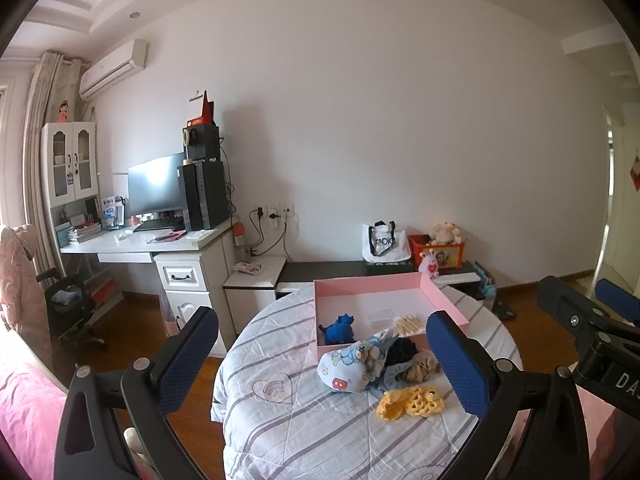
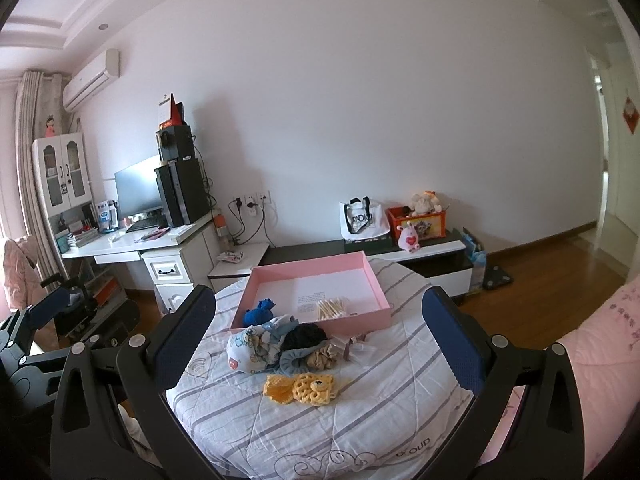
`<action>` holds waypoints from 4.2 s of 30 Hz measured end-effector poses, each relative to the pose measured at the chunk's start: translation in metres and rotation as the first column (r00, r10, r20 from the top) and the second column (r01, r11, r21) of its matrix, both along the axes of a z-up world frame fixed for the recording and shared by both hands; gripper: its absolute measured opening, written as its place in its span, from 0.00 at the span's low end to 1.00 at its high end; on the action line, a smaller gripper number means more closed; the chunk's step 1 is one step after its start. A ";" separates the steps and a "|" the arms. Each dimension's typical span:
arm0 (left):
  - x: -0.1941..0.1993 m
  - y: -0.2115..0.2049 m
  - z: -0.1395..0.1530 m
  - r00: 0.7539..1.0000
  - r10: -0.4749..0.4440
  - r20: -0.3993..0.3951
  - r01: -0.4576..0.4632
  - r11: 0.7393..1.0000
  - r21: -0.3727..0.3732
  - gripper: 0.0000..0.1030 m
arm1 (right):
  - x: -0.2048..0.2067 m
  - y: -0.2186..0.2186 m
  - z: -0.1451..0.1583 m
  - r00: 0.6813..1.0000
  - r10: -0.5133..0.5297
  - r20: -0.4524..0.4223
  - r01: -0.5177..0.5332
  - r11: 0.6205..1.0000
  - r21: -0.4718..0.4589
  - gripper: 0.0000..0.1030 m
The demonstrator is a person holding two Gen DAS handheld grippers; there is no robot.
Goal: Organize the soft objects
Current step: 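Lift both tools back from the tray, then grasp the yellow crocheted toy with the right gripper while the left gripper grasps the printed cloth bundle, then carry the yellow toy and printed cloth bundle over the pink tray with both grippers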
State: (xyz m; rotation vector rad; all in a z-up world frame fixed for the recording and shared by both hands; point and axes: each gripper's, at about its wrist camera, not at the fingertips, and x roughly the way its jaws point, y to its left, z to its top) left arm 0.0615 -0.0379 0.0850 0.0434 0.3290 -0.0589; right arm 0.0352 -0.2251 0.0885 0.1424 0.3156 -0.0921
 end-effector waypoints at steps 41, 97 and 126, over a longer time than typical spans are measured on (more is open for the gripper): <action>0.139 0.054 -0.118 0.917 0.108 -0.385 -0.100 0.994 0.039 1.00 | 0.128 0.035 -0.149 0.875 0.078 -0.478 -0.075 0.997 0.025 1.00; 0.211 0.007 -0.132 0.878 0.017 -0.478 -0.035 0.999 -0.027 1.00 | 0.145 -0.059 -0.169 0.866 -0.003 -0.500 0.069 0.991 0.113 0.28; 0.230 -0.003 -0.126 0.856 -0.125 -0.502 0.087 0.991 -0.100 0.38 | 0.158 -0.057 -0.169 0.874 0.037 -0.485 0.036 0.989 0.140 0.28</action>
